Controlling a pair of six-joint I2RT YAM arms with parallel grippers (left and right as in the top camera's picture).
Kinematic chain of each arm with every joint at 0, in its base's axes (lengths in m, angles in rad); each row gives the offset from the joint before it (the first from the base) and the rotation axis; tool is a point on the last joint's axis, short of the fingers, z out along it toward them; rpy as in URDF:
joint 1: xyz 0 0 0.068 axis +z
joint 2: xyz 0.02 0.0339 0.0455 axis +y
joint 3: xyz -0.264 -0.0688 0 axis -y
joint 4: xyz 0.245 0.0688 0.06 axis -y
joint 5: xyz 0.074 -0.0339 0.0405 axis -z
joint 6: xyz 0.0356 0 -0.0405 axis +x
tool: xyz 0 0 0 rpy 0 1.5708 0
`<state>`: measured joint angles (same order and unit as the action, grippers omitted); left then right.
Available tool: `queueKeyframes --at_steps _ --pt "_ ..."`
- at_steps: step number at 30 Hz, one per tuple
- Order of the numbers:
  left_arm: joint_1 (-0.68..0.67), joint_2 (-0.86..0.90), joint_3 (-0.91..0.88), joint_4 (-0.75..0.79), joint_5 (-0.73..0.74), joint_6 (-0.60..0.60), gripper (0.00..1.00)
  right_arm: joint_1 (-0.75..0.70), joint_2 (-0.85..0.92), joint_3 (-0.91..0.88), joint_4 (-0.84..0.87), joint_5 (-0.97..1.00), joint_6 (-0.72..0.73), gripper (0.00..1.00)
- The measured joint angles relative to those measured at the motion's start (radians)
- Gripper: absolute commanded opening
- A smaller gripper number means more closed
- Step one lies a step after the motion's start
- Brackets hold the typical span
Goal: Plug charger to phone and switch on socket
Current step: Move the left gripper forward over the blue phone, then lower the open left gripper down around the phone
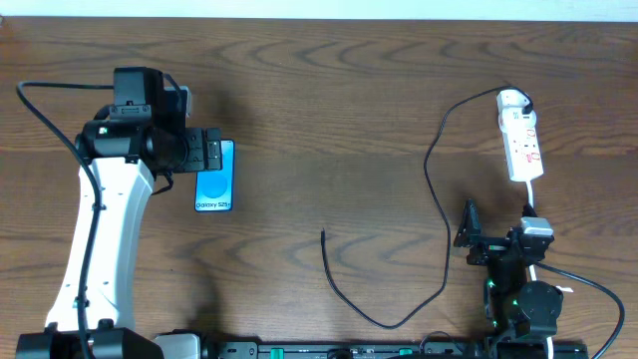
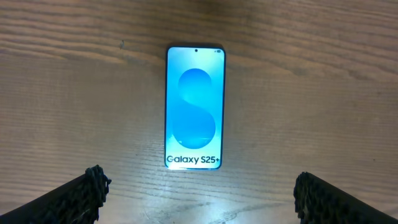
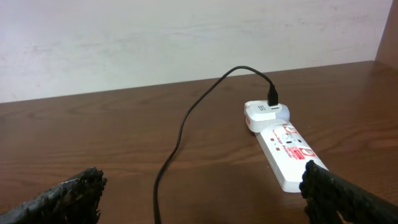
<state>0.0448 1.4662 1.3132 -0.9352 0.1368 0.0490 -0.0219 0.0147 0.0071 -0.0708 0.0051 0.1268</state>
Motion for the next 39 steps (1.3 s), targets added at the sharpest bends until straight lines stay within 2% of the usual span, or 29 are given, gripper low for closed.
queueKeyframes --at_steps 29,39 --pt "-0.053 0.331 0.051 -0.019 -0.039 -0.023 0.98 0.0 0.0 0.0 0.0 0.0 0.0 0.99" --pt "-0.053 0.38 0.051 0.019 -0.039 -0.023 0.98 0.0 0.0 0.0 0.0 0.0 0.0 0.99"
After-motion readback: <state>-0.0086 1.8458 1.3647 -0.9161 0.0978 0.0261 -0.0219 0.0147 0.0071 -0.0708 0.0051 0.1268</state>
